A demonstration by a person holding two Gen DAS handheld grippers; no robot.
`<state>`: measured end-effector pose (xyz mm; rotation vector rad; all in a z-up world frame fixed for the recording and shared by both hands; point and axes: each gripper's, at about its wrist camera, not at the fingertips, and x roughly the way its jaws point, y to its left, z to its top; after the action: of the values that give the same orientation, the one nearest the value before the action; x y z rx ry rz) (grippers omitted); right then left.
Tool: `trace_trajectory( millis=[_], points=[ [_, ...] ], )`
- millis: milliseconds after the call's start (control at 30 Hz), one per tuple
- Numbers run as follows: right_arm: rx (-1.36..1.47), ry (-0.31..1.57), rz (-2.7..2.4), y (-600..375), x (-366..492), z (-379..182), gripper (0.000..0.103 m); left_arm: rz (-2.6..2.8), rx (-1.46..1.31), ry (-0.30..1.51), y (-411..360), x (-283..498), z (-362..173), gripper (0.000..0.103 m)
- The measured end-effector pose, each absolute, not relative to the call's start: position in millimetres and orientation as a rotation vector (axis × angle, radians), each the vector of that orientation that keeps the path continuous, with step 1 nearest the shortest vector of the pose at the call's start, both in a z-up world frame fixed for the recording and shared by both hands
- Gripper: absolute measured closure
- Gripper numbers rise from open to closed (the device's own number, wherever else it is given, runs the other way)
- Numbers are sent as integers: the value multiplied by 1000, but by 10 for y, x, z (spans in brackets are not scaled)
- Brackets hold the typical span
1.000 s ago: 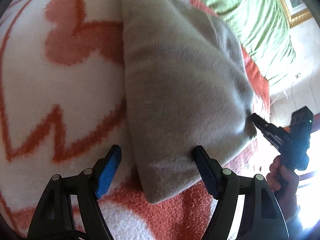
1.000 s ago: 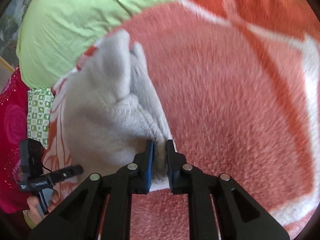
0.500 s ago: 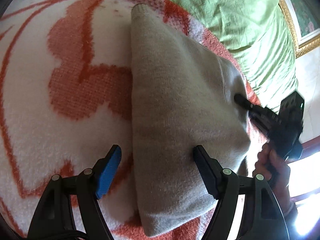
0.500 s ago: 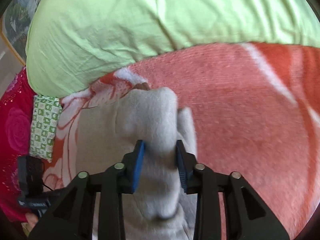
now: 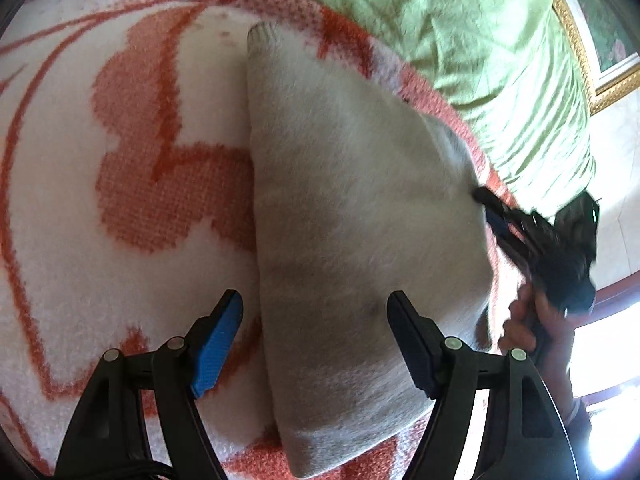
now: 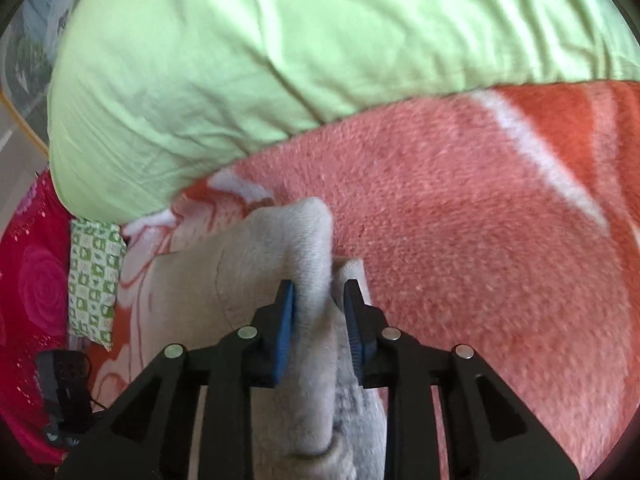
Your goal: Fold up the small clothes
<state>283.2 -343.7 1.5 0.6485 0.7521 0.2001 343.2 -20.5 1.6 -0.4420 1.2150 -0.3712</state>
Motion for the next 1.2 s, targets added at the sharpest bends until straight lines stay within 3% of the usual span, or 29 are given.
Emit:
trace_trajectory(
  millis=[67,133,167,267,300,333,367,433,567,600,800,900,933,1000,1200],
  points=[
    [669,740,209,-3457,2691,39,70,-370,-467,1202,-177,3470,61,28],
    [678,746,208,-3444,2576,28,29,-364,-477,1196,-142,3507,75,28],
    [673,741,203,-3431,2520,13,22,-361,-482,1195,-134,3534,75,28],
    [643,781,208,-3373,2507,-91,20,-348,-508,1207,-119,3610,36,28],
    [628,792,217,-3336,2510,-137,24,-346,-514,1210,-114,3622,22,28],
    [586,818,209,-3302,2524,-179,46,-342,-516,1213,-113,3636,6,28],
    [553,854,196,-3287,2558,-227,59,-337,-514,1214,-114,3643,-6,28],
    [611,842,183,-3394,2578,-290,67,-331,-522,1220,-126,3671,-40,28],
    [676,787,192,-3516,2664,-229,95,-324,-535,1226,-135,3680,-99,28],
    [673,788,199,-3519,2707,-202,100,-321,-535,1227,-154,3696,-113,28],
    [699,803,215,-3567,2710,-165,100,-327,-547,1234,-169,3735,-153,28],
    [774,750,262,-3632,2557,-152,90,-343,-564,1236,-144,3710,-133,28],
    [780,754,260,-3651,2508,-151,63,-353,-569,1237,-137,3684,-131,28],
    [773,766,229,-3652,2444,-167,24,-372,-568,1244,-154,3649,-154,28],
    [721,837,288,-3494,2684,-325,25,-390,-612,1290,-254,3674,-360,22]
  ],
)
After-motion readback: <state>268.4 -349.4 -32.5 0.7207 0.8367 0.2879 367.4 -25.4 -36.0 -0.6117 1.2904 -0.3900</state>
